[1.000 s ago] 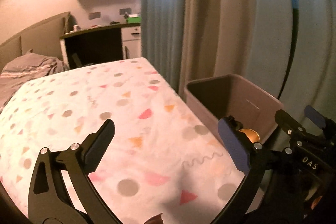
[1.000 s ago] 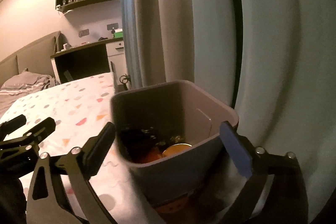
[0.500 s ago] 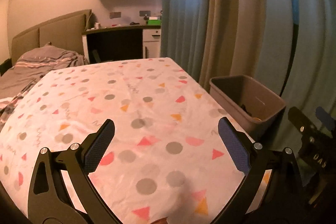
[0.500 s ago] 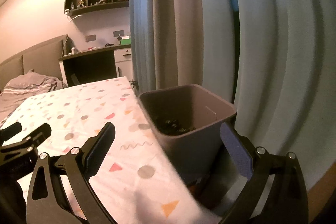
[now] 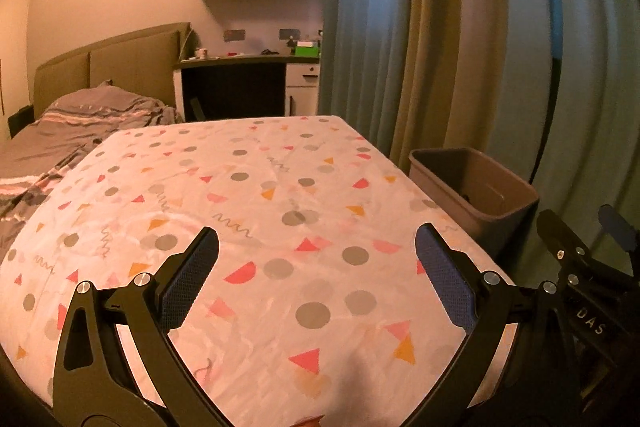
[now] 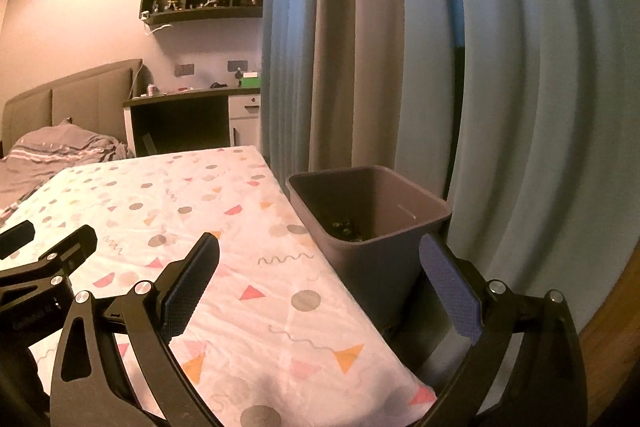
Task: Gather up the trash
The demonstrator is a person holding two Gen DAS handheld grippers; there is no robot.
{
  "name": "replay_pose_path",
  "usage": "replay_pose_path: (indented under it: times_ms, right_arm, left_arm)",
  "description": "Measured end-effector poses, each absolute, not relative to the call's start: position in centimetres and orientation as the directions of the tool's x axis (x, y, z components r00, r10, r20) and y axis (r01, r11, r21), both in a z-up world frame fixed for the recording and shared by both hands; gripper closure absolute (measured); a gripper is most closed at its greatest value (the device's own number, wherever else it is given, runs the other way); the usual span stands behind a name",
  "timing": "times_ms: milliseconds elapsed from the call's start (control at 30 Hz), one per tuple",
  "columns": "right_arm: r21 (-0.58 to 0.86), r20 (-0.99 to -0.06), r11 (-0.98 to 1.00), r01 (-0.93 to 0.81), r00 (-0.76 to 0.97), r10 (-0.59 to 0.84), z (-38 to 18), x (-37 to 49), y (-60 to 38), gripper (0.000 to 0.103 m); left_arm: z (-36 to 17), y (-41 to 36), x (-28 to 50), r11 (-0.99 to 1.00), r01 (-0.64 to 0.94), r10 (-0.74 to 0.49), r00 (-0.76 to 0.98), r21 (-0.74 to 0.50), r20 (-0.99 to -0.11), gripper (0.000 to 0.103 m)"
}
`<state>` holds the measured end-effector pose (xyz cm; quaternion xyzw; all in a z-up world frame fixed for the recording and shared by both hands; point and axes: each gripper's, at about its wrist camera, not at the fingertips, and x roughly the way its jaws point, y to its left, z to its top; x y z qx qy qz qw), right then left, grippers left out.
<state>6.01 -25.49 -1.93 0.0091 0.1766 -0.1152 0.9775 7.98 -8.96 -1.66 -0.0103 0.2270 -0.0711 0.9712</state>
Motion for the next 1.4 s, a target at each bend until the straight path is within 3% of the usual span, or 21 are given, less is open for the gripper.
replay_pose_path:
  times_ms: [1400]
  right_arm:
    - [-0.024, -0.336, 0.977, 0.211, 0.919, -0.206, -1.7, 5.9, -24.4, 0.007]
  left_arm:
    - [-1.5, -8.5, 7.4, 0.992, 0.113, -0.125, 0.897, -0.054, -0.424, 0.006]
